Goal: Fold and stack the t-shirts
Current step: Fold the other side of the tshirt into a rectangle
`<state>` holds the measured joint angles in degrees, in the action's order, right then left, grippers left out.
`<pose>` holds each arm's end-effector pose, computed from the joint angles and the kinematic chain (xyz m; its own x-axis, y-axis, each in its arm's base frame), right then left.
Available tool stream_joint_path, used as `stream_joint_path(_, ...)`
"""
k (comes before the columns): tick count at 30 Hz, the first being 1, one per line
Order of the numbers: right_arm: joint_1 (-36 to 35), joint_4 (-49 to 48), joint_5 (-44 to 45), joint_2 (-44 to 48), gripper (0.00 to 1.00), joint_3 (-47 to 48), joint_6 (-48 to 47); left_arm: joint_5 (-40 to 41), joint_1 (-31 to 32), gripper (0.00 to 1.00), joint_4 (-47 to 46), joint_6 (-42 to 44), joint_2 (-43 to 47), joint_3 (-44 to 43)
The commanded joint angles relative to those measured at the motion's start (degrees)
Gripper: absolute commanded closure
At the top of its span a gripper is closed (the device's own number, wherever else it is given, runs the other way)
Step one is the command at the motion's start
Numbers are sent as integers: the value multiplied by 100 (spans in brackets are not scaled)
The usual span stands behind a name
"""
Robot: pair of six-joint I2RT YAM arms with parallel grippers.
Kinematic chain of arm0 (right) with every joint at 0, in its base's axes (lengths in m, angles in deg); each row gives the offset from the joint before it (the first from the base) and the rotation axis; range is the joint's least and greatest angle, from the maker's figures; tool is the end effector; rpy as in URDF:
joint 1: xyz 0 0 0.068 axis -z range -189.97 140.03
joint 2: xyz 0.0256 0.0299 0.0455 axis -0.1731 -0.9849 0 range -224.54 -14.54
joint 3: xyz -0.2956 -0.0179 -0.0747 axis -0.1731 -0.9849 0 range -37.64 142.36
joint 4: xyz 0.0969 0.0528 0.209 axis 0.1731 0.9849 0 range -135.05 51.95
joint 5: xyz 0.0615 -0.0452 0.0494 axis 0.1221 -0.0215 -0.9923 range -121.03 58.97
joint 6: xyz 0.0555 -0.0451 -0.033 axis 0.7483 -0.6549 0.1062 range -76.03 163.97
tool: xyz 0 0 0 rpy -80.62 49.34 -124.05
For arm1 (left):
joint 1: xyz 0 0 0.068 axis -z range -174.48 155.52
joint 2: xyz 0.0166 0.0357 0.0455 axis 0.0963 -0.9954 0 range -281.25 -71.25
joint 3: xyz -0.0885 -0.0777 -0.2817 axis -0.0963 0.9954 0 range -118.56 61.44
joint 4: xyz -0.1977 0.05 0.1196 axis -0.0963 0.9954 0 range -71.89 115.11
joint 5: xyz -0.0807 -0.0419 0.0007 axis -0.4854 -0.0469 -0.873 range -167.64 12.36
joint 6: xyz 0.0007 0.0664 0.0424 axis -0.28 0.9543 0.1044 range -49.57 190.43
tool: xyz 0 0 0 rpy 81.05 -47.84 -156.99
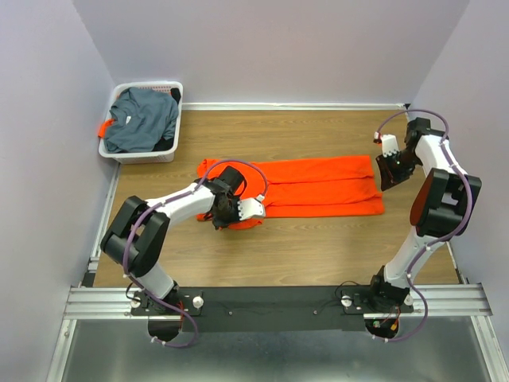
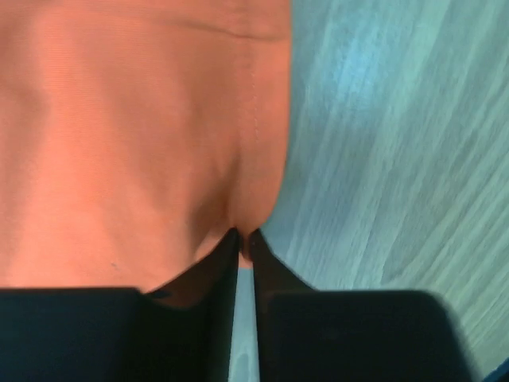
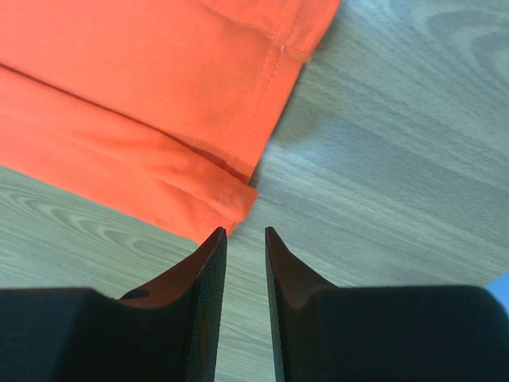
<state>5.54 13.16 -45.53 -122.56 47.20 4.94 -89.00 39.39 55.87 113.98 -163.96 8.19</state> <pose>0.3485 -0.0792 0.2280 -0.8805 -0.3883 -0.2720 -0.4268 0.8990 0.0982 0.2181 -0.1624 0.1816 -0.1856 0.9380 -0.2928 0.9801 0.1981 0.0134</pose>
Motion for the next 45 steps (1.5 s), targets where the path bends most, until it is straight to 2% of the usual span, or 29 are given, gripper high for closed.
stream_joint_path(1, 49, 85, -158, -157, 67, 226, 44, 99, 15, 99, 46, 31, -354, 193)
stream_joint_path(6, 49, 76, -220, -245, 67, 305, 62, -305, -38, 100, 565, 31, -73, -676)
stream_joint_path(11, 49, 67, -229, -280, 68, 349, 62, -578, -353, 100, 1031, 22, -247, -1862)
stream_joint_path(15, 49, 58, -202, -280, 69, 376, 18, -605, -713, 100, 1120, 31, -747, -2933)
stream_joint_path(23, 49, 50, -167, -210, 73, 350, -122, -789, -1470, 100, 1076, -101, -1925, -4411)
stream_joint_path(31, 49, 50, -219, -166, 76, 288, -228, -754, -1682, 100, 523, -417, -2111, -4360)
stream_joint_path(41, 23, 41, -395, -394, 78, 323, -123, -711, -1647, 100, 443, -646, -2199, -4343)
stream_joint_path(45, 31, 41, -448, -394, 78, 332, -88, -526, -1620, 95, 250, -795, -2278, -4412)
